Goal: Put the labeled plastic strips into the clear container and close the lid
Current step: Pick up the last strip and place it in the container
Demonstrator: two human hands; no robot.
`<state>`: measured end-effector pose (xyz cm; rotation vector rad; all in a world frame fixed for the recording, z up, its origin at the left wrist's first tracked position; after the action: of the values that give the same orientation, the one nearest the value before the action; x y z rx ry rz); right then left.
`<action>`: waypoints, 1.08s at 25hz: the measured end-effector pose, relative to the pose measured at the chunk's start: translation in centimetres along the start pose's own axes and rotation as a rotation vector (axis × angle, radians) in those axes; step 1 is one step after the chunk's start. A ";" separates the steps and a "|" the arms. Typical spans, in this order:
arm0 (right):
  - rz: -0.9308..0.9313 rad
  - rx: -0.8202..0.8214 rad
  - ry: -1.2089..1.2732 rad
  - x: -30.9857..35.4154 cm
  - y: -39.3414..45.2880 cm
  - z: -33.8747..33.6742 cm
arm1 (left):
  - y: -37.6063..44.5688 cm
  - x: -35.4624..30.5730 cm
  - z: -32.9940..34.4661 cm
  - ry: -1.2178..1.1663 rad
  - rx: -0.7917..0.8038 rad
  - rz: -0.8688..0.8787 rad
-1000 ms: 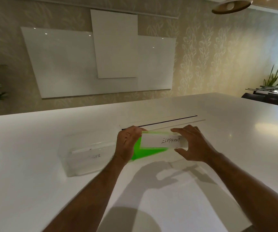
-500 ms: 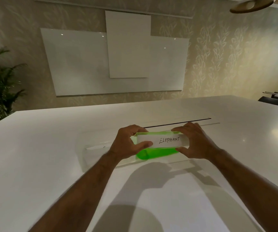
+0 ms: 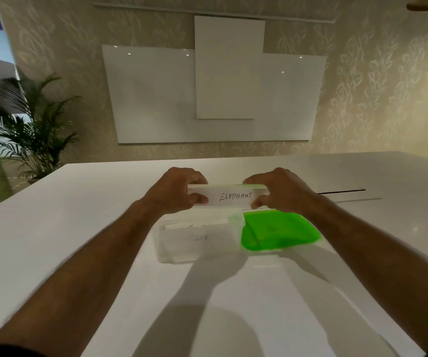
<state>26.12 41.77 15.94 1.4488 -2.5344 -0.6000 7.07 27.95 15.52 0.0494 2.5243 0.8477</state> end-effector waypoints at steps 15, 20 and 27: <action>-0.112 0.232 0.130 5.4 7.8 7.7 | -1.1 8.8 -0.9 0.185 0.192 -0.345; -0.123 0.305 0.104 5.8 8.4 10.5 | -1.2 10.5 0.4 0.237 0.244 -0.405; -0.128 0.362 0.055 5.8 9.0 13.1 | -1.2 12.2 2.4 0.298 0.330 -0.450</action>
<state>11.68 44.32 7.49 1.7238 -2.6185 -0.1138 -2.56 30.52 7.94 -0.5542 2.7608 0.2706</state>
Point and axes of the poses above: each hand's wrist, its own y-axis towards the middle knuckle, its own z-axis out of the palm, x = y × z, the point moved 6 cm from there along y, towards the middle knuckle, and after that the axes turned 12 degrees about -y, right-handed, at the moved point
